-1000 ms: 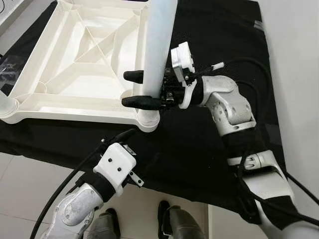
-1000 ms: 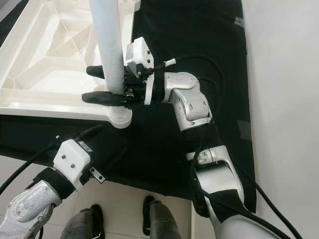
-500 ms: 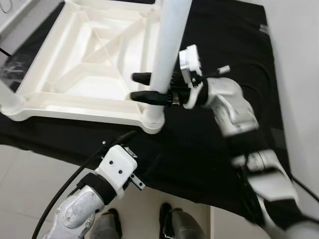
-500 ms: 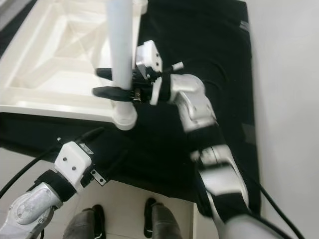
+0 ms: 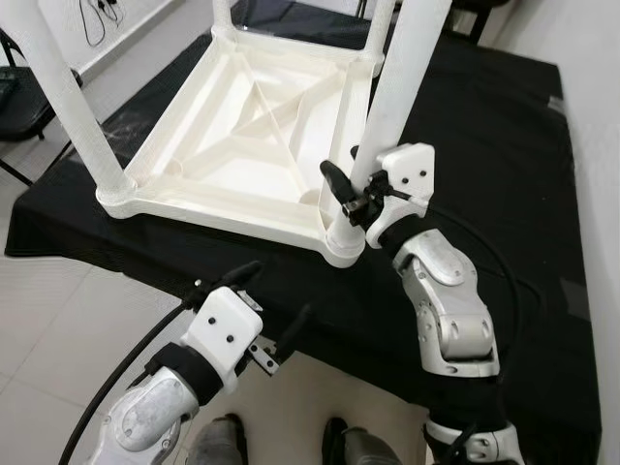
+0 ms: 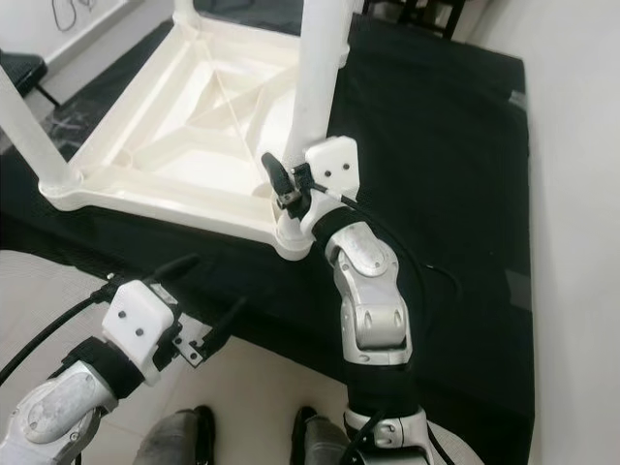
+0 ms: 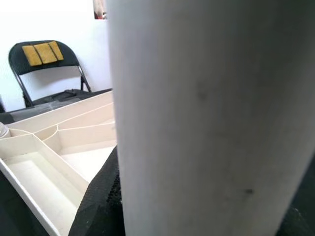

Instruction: Building children table

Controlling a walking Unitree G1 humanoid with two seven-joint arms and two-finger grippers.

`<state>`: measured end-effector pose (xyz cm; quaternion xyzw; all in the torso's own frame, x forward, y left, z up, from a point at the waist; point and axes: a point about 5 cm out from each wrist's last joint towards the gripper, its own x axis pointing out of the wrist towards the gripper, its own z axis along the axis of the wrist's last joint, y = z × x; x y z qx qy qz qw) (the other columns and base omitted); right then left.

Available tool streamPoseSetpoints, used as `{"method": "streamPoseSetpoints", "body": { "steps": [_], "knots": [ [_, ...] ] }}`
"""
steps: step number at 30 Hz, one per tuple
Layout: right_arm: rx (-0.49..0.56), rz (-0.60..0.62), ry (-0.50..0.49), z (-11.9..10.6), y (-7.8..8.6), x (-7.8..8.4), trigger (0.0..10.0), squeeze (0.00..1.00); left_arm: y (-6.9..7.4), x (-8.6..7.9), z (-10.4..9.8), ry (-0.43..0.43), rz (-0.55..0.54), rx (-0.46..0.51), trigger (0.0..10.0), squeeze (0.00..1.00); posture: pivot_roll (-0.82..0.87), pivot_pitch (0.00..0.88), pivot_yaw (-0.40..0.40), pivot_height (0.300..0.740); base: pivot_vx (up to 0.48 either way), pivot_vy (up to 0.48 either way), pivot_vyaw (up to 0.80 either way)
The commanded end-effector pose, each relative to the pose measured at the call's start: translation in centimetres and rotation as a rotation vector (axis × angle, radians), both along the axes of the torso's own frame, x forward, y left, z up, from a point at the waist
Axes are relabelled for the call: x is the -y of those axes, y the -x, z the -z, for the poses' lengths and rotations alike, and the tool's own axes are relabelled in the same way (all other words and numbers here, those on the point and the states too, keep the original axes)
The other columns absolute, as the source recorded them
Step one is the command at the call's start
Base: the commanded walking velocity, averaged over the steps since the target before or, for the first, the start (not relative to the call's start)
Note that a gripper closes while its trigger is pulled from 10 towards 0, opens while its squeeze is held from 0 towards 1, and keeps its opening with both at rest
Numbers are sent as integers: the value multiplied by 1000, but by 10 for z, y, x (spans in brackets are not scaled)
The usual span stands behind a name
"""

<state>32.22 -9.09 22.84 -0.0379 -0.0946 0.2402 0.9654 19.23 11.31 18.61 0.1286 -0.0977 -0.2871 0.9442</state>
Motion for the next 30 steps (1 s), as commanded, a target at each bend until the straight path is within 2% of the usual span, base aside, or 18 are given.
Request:
{"method": "streamPoseSetpoints", "body": {
  "steps": [1, 2, 3, 4, 8, 9, 10, 13, 14, 16, 17, 18, 20, 25, 26, 27, 30],
  "knots": [
    [-262, 35, 64, 49, -4, -1, 10000, 0, 2, 2, 2, 1, 20, -17, 10000, 0, 125, 283, -87, 740, 0, 0, 0],
    [-252, 31, 55, 46, -5, -2, 10000, 220, 2, 2, 2, -1, 21, -17, 10000, 0, 126, 283, -86, 740, 0, 0, 0],
    [-245, 28, 49, 44, -6, -2, 10000, 220, 2, 2, 2, -1, 21, -16, 10000, 0, 126, 283, -86, 740, 0, 0, 0],
    [-230, -5, 20, 39, -8, -4, 10000, 1000, 2, 2, 2, -2, 21, -15, 10000, 0, 127, 278, -86, 740, 0, 0, 0],
    [-182, -71, -31, 25, -10, -10, 10000, 1000, 1, 2, 1, -2, 21, -13, 10000, 0, 126, 275, -89, 740, 0, 0, 0],
    [-114, -195, -40, 11, -12, -14, 10000, 1000, 1, 3, 1, -1, 22, -12, 10000, 0, 124, 273, -92, 740, 0, 0, 0],
    [-88, -253, -37, 6, -12, -15, 10000, 1000, 1, 3, 1, -1, 22, -11, 10000, 0, 126, 272, -93, 740, 0, 0, 0],
    [-77, -283, -33, 4, -12, -16, 10000, 1000, 1, 4, 1, 0, 23, -12, 10000, 0, 126, 272, -93, 740, 0, 0, 0],
    [-48, -321, 9, 1, -13, -15, 10000, 808, 1, 4, 1, 0, 24, -12, 10000, 0, 131, 272, -94, 740, 0, 0, 0],
    [-31, -337, 40, 0, -13, -14, 10000, 808, 1, 4, 1, 0, 25, -12, 10000, 0, 131, 272, -94, 740, 0, 0, 0],
    [-13, -432, 97, -1, -18, -9, 10000, 0, 1, 4, 1, 1, 21, -10, 10000, 0, 145, 273, -104, 740, 0, 0, 0],
    [5, -525, 144, -4, -22, -5, 10000, 0, 2, 4, 1, 1, 18, -8, 10000, 0, 149, 276, -106, 740, 0, 0, 0],
    [21, -619, 182, -6, -25, 0, 10000, 0, 2, 4, 1, 0, 14, -6, 10000, 0, 150, 277, -107, 740, 0, 0, 0],
    [29, -646, 205, -7, -36, -3, 10000, 0, 3, 5, 1, -9, 14, -7, 10000, 0, 167, 286, -106, 740, 0, 0, 0],
    [31, -674, 193, -9, -39, -6, 7490, 0, 3, 4, 1, -12, 12, -6, 10000, 0, 175, 291, -106, 740, 0, 0, 0],
    [35, -715, 162, -12, -42, -9, 235, 0, 4, 3, 0, -18, 8, -6, 10000, 0, 181, 296, -107, 740, 0, 0, 0],
    [29, -786, 141, -13, -43, -11, 0, 0, 5, 2, 0, -22, 1, -8, 10000, 0, 185, 302, -106, 740, 0, 0, 0]
  ]
}}
